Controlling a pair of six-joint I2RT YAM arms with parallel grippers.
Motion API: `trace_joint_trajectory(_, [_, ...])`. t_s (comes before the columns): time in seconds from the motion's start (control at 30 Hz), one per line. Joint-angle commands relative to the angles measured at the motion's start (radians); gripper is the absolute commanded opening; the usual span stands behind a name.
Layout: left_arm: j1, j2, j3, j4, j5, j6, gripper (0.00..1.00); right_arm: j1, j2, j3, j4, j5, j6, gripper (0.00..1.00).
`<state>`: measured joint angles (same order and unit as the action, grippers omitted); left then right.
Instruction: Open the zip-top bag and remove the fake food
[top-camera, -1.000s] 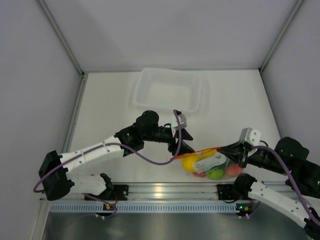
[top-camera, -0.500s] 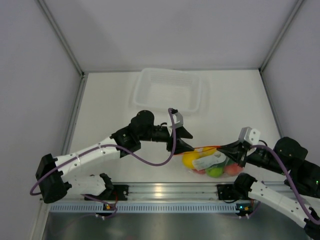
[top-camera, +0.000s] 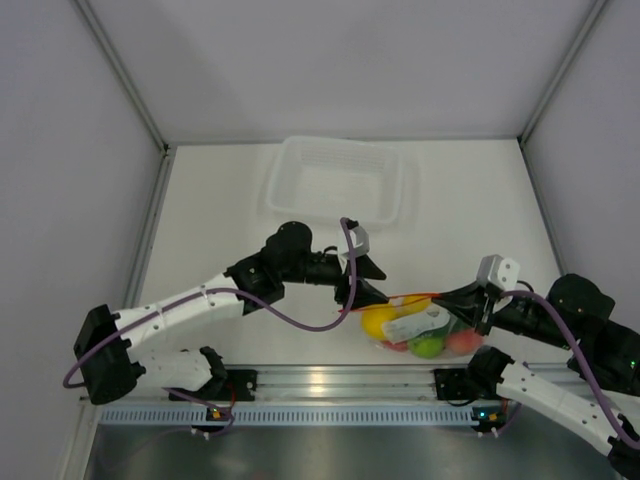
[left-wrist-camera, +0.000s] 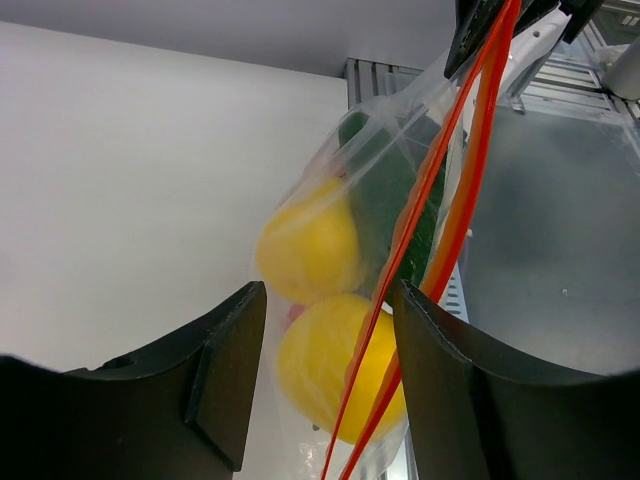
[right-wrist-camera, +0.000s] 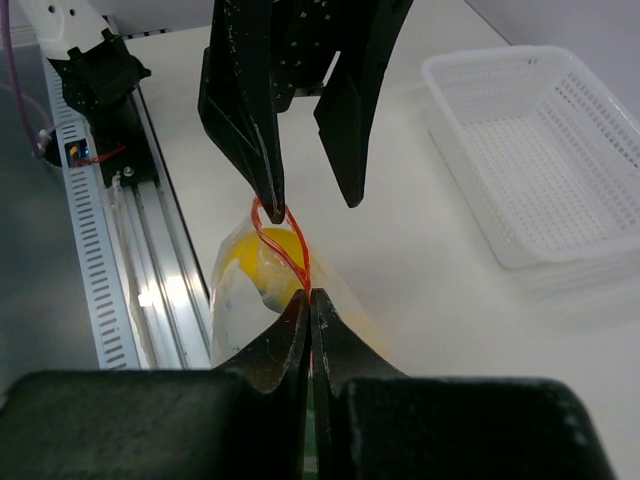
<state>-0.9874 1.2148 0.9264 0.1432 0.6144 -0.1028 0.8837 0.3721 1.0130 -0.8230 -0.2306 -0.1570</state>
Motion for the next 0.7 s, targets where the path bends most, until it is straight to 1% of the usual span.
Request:
trace_joint_trajectory(0.0, [-0.003, 0.011, -0.003, 0.073, 0.044, 0.000, 0.58, 0.015, -0.013, 0.003, 0.125, -0.024, 0.005, 0.00])
trace_joint_trajectory(0.13, [-0.016, 0.031, -0.006, 0.079, 0.064, -0.003, 0.55, 0.015, -0.010, -0.002, 0.143, -0.015, 0.007, 0.00])
trace_joint_trajectory(0.17, [-0.019, 0.040, -0.005, 0.081, 0.061, -0.005, 0.51, 0.014, -0.010, -0.002, 0.147, -0.012, 0.007, 0.00])
trace_joint_trajectory(0.2, [-0.023, 0.043, -0.004, 0.081, 0.061, -0.003, 0.35, 0.015, -0.009, -0.002, 0.150, -0.009, 0.008, 0.00])
trace_joint_trajectory(0.27, [-0.023, 0.043, -0.006, 0.079, 0.048, -0.005, 0.19, 0.015, -0.007, -0.002, 0.151, 0.000, 0.008, 0.00])
trace_joint_trajectory(0.3, [-0.023, 0.037, -0.006, 0.081, 0.036, -0.005, 0.01, 0.015, -0.006, -0.002, 0.151, 0.005, 0.008, 0.00])
trace_joint_trajectory(0.4, [-0.025, 0.008, -0.012, 0.081, -0.088, -0.011, 0.00, 0.015, -0.004, -0.010, 0.154, 0.057, 0.019, 0.00])
trace_joint_trajectory(0.43, [-0.025, -0.004, -0.012, 0.081, -0.211, -0.014, 0.00, 0.015, -0.005, -0.017, 0.171, 0.082, 0.027, 0.00])
trace_joint_trajectory(0.47, [-0.023, -0.015, -0.014, 0.081, -0.275, -0.026, 0.00, 0.015, -0.006, -0.024, 0.180, 0.153, 0.037, 0.00])
trace_joint_trajectory(0.5, [-0.023, -0.038, -0.009, 0.078, -0.338, -0.035, 0.00, 0.015, 0.004, -0.027, 0.189, 0.184, 0.049, 0.00])
trace_joint_trajectory(0.53, [-0.023, -0.050, -0.003, 0.069, -0.410, -0.044, 0.00, 0.015, 0.013, -0.028, 0.203, 0.210, 0.057, 0.05])
trace_joint_trajectory(0.57, [-0.023, -0.061, 0.003, 0.046, -0.509, -0.060, 0.00, 0.015, 0.022, -0.024, 0.209, 0.271, 0.065, 0.11])
trace_joint_trajectory(0.6, [-0.023, -0.079, 0.023, 0.030, -0.556, -0.069, 0.00, 0.015, 0.052, -0.010, 0.212, 0.298, 0.083, 0.12])
trace_joint_trajectory(0.63, [-0.023, -0.086, 0.035, 0.009, -0.591, -0.087, 0.00, 0.014, 0.068, -0.002, 0.219, 0.351, 0.094, 0.16])
trace_joint_trajectory(0.67, [-0.023, -0.092, 0.046, -0.025, -0.666, -0.098, 0.00, 0.015, 0.083, 0.005, 0.226, 0.388, 0.109, 0.27])
